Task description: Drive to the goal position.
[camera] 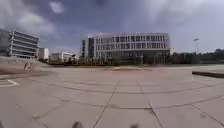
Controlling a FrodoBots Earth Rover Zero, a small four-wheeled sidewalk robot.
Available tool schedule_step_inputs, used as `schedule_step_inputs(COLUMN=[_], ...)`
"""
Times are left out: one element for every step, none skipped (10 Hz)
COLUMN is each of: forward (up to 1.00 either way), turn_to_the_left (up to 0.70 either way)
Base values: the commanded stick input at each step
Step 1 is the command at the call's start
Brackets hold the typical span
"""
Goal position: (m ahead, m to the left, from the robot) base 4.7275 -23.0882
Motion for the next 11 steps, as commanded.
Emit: schedule_step_inputs(forward=[0.70, 0.70, 0.70, 0.70, 0.70, 0.70, 0.70, 0.70, 0.70, 0.70, 0.70], turn_to_the_left=[-0.01, -0.01, -0.01, -0.01, -0.01, -0.01, -0.01, -0.01, -0.01, -0.01, -0.01])
